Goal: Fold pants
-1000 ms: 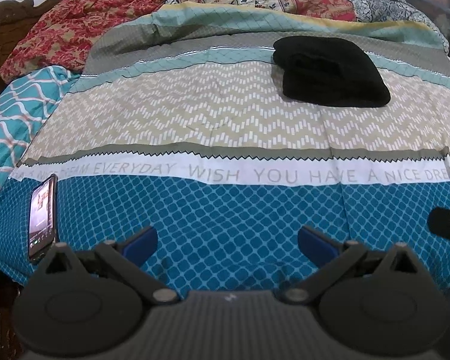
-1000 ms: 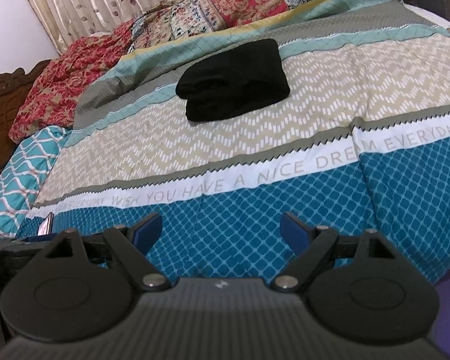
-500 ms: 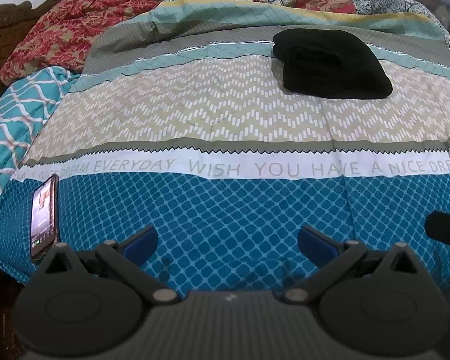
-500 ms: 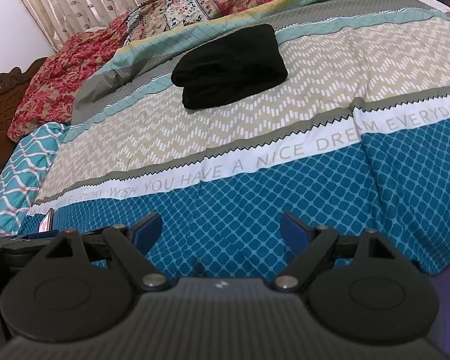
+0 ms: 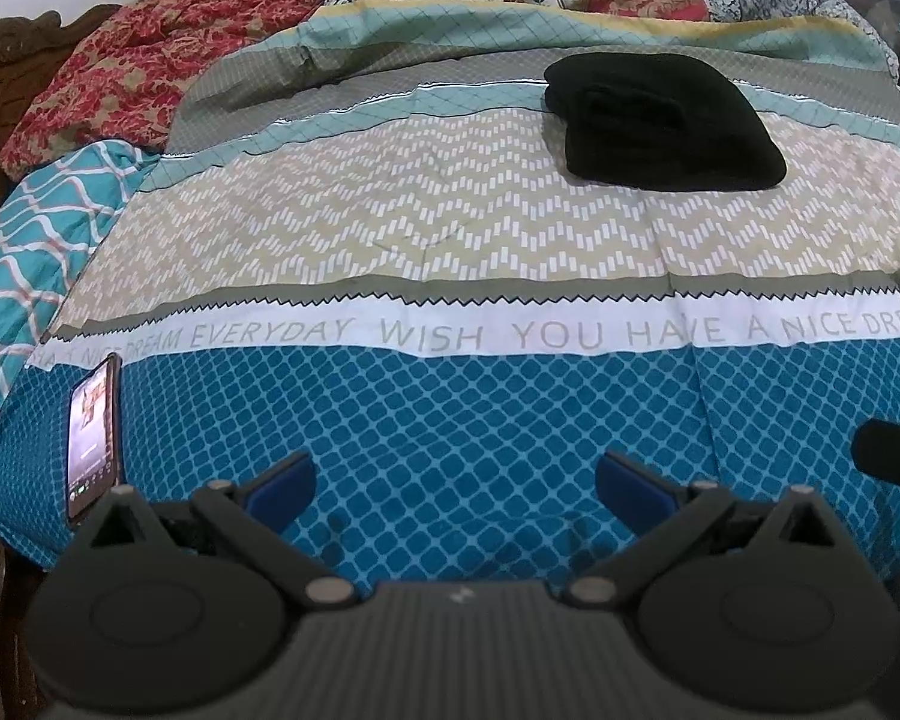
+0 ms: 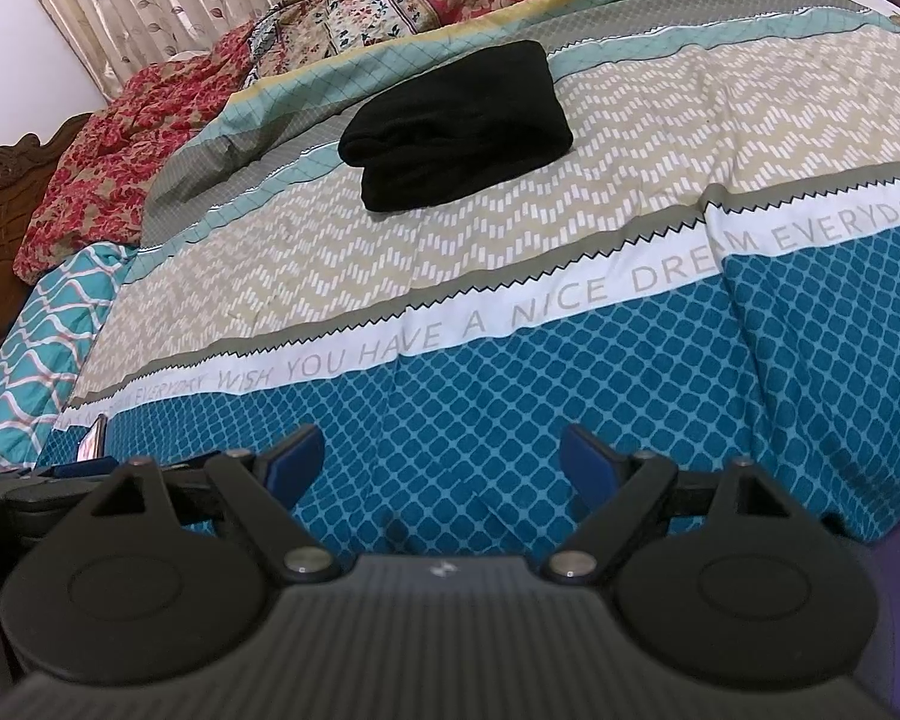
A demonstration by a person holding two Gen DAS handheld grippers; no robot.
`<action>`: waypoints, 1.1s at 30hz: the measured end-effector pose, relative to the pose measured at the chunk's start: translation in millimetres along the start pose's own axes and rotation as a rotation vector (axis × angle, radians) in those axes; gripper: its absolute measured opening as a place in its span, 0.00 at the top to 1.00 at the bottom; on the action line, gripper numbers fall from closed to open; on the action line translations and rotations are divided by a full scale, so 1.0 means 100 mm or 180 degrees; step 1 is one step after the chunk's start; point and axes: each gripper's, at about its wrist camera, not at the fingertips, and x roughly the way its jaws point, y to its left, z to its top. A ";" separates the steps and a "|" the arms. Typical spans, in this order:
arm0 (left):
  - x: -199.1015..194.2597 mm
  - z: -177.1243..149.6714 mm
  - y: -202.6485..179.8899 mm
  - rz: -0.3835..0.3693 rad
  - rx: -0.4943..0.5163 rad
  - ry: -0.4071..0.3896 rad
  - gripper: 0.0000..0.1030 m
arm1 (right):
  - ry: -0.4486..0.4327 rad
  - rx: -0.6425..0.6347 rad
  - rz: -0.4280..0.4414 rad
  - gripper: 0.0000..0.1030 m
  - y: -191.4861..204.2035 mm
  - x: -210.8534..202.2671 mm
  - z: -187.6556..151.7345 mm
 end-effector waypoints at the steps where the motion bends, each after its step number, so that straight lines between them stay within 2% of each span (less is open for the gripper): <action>1: 0.00 0.00 0.00 0.0001 0.0003 0.0003 0.00 | -0.0001 -0.0001 0.0000 0.15 0.00 0.00 0.00; 33: -0.03 0.01 -0.04 -0.0048 0.0041 -0.0029 0.00 | 0.0019 0.0007 -0.0009 0.15 -0.01 0.01 -0.01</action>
